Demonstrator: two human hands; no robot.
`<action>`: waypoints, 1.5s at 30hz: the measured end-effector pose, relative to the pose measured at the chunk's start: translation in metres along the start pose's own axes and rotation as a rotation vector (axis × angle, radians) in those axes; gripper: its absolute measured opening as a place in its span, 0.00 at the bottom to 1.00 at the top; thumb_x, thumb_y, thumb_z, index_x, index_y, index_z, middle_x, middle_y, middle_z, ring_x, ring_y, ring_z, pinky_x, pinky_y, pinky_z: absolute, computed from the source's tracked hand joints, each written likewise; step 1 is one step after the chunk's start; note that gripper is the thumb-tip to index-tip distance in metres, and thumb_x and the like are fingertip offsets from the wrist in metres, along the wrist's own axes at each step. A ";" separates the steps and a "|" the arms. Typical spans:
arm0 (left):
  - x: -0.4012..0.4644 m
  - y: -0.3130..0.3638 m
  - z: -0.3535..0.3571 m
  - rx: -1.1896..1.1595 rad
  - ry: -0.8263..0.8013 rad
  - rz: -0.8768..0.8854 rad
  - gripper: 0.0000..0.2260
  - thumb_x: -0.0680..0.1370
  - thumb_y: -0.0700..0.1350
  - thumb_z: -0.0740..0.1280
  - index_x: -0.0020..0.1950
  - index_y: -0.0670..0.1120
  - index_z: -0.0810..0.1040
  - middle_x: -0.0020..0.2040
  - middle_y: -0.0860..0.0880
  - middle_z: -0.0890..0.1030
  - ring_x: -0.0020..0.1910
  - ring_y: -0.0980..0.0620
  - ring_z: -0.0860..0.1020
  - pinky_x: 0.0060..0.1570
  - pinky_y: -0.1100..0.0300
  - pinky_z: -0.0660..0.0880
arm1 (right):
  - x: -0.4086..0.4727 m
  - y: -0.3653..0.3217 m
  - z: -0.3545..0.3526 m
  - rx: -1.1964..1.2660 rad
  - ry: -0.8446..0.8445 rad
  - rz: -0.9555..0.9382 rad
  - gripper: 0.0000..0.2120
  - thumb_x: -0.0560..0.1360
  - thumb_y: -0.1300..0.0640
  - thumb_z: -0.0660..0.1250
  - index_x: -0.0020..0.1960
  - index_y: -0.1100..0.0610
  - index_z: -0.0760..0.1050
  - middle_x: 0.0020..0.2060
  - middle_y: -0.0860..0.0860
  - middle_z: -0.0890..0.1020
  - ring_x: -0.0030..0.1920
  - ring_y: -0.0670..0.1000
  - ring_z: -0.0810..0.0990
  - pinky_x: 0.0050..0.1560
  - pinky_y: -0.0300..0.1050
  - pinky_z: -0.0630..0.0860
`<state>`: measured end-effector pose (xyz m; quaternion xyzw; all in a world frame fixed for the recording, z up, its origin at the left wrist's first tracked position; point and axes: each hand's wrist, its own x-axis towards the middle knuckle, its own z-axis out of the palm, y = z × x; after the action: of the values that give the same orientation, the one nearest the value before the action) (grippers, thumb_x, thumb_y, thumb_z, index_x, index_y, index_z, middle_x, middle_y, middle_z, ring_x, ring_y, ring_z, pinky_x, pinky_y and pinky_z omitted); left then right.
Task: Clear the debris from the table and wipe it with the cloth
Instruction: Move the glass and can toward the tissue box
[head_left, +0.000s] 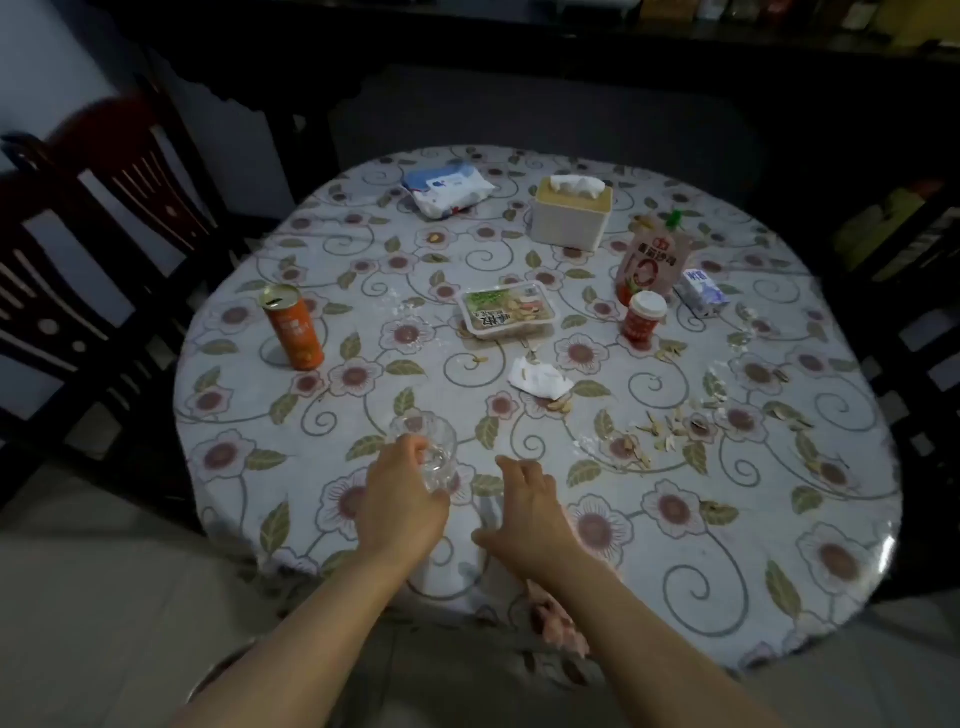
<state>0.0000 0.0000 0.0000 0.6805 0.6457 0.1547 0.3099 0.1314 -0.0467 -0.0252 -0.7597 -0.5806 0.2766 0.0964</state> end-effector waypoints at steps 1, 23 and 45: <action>0.002 -0.002 -0.003 0.014 0.018 -0.003 0.25 0.71 0.42 0.69 0.67 0.49 0.68 0.62 0.48 0.73 0.62 0.48 0.72 0.57 0.55 0.73 | 0.004 -0.004 0.000 0.015 0.012 -0.015 0.43 0.68 0.48 0.71 0.74 0.52 0.50 0.71 0.55 0.59 0.68 0.58 0.61 0.67 0.53 0.66; 0.072 -0.013 -0.041 0.027 0.031 -0.252 0.33 0.71 0.37 0.67 0.74 0.49 0.59 0.70 0.47 0.68 0.69 0.47 0.68 0.64 0.55 0.70 | 0.104 -0.063 -0.017 -0.165 -0.102 -0.239 0.38 0.61 0.50 0.77 0.66 0.53 0.63 0.60 0.54 0.69 0.60 0.56 0.70 0.53 0.50 0.75; 0.238 -0.048 -0.116 0.196 0.195 -0.117 0.38 0.69 0.47 0.72 0.74 0.52 0.55 0.75 0.48 0.55 0.70 0.42 0.57 0.67 0.47 0.62 | 0.214 -0.147 -0.055 -0.183 0.088 -0.047 0.39 0.61 0.45 0.75 0.66 0.50 0.61 0.61 0.52 0.70 0.61 0.54 0.71 0.52 0.48 0.74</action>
<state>-0.0807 0.2565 0.0132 0.6505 0.7232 0.1379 0.1864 0.0761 0.2084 0.0232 -0.7631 -0.6161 0.1863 0.0585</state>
